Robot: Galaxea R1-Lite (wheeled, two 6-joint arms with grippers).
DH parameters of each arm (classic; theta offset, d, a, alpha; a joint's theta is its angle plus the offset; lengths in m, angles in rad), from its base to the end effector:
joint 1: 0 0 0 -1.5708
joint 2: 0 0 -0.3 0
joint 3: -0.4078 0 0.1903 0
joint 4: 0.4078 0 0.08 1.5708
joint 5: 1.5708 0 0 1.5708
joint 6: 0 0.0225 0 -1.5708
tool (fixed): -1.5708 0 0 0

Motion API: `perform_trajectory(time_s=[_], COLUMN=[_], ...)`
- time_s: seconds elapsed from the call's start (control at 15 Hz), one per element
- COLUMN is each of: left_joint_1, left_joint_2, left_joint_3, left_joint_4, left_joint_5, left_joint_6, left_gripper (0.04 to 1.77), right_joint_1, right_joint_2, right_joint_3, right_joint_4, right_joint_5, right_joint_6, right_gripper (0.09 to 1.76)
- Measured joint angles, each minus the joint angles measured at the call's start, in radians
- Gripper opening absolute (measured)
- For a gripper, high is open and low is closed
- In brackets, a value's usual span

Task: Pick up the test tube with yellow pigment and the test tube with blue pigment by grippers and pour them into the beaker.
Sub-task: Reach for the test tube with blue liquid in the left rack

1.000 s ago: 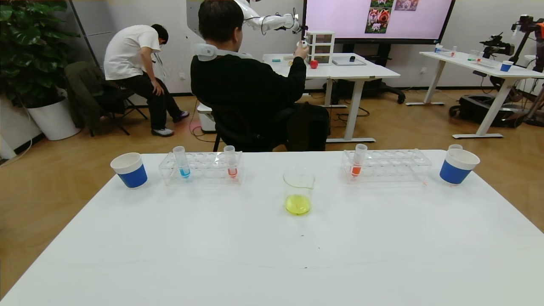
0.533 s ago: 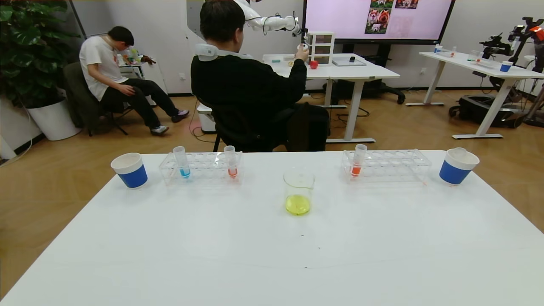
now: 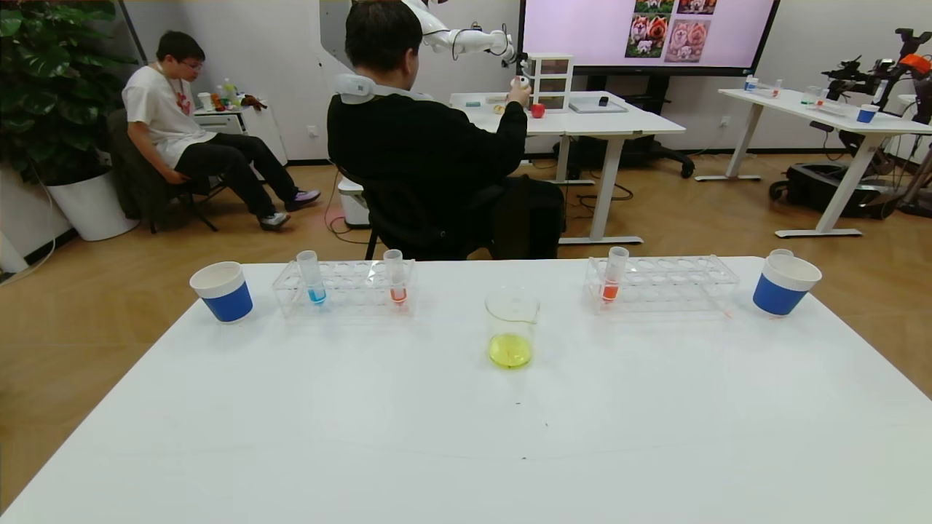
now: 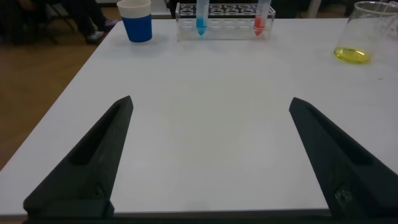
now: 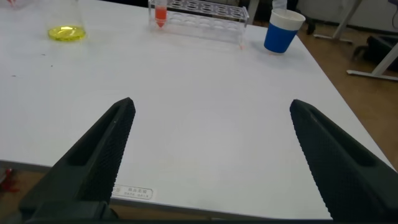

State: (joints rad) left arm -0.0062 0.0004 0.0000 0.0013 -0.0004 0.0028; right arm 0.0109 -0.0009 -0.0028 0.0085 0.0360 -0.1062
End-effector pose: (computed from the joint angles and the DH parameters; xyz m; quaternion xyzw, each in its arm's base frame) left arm -0.0228 0.0001 0.0753 0.0014 0.0008 -0.0033 1.0000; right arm -0.0231 0.0006 0.0754 -0.0530 0.0012 0.0235 0.9983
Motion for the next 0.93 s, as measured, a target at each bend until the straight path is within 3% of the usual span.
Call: perform_trajectory(time_s=[0.47,0.73,0.93], left_joint_1=[0.0,-0.008,-0.011], left_joint_2=[0.003,0.161,0.401], left_joint_3=[-0.033,-0.226,-0.391], left_joint_4=[0.008,-0.006,-0.12], left_joint_5=[-0.012,-0.025,-0.026], left_joint_6=[-0.001,-0.002,-0.004], left_gripper=[1.75,1.75,1.75], right_joint_1=[0.0,0.0,0.0], right_joint_2=[0.0,0.0,0.0], right_joint_3=[0.002,0.003,0.003], right_joint_4=[-0.001,-0.001,-0.001], right_joint_5=[-0.004,-0.004,-0.005], right_joint_6=[0.045,0.046,0.046], right_gripper=[1.74,1.74,1.74])
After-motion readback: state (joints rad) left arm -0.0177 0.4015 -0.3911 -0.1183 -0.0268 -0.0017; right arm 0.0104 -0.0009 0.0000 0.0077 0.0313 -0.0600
